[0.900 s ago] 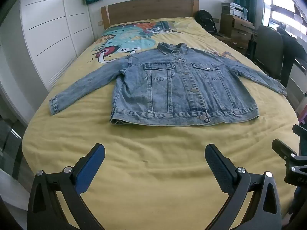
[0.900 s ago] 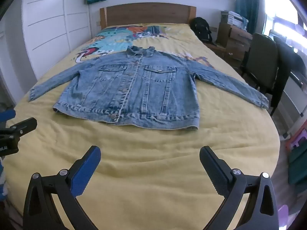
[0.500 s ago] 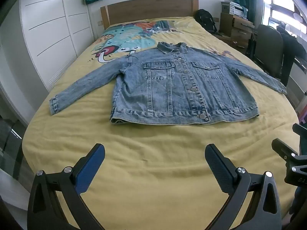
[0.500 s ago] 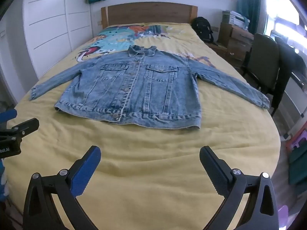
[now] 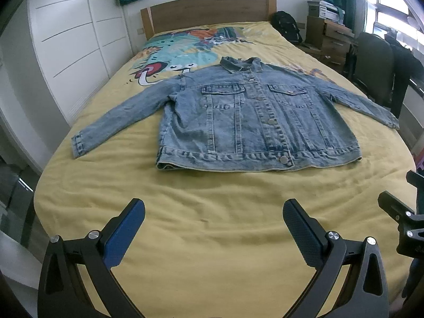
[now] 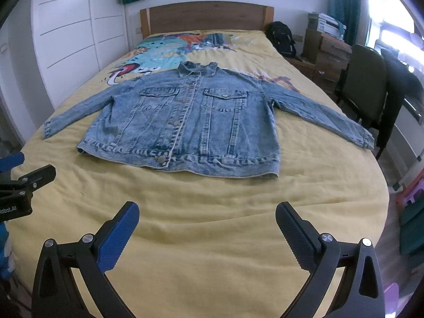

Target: Fold large clothes

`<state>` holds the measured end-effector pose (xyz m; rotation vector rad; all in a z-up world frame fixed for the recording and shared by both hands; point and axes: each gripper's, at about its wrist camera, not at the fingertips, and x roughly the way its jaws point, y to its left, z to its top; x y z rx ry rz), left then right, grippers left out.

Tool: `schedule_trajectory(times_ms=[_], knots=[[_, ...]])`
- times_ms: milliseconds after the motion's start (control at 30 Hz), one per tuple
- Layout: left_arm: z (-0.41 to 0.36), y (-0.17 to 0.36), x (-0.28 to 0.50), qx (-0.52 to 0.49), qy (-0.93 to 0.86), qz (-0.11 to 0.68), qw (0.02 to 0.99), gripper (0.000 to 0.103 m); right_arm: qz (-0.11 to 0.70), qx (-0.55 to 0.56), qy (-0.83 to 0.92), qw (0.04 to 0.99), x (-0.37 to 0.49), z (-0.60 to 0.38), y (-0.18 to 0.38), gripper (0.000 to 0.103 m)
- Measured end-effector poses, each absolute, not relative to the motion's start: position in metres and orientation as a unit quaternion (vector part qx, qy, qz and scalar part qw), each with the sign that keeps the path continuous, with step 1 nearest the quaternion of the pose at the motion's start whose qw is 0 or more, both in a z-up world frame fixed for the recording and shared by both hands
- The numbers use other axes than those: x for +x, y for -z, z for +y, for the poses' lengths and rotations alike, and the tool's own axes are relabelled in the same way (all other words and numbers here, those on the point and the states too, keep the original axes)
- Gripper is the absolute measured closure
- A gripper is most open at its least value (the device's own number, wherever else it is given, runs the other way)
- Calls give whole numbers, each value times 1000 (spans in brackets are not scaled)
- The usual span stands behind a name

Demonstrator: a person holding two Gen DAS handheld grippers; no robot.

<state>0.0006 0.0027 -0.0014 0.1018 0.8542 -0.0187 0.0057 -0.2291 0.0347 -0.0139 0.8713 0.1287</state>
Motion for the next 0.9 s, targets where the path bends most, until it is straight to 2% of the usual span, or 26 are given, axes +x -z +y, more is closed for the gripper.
schedule_trajectory(times_ms=[900], knots=[[6,-1,4,93,-37,412,906,1,444,-40,-56,893,18,-217,-42,0]])
